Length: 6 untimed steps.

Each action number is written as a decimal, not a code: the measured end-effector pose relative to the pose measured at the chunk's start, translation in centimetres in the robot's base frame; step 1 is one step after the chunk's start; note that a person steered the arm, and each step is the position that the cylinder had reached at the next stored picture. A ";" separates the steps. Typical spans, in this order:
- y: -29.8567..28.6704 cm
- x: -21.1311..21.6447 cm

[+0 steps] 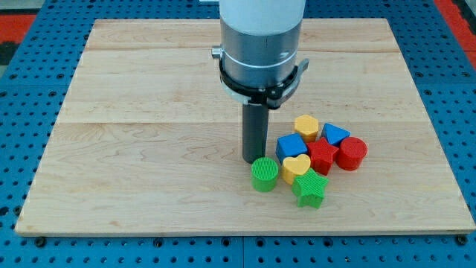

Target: Place your arm at the bottom center of the board

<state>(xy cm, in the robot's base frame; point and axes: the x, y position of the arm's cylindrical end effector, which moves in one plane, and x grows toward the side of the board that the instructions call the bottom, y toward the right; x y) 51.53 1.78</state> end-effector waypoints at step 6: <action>-0.9 6.1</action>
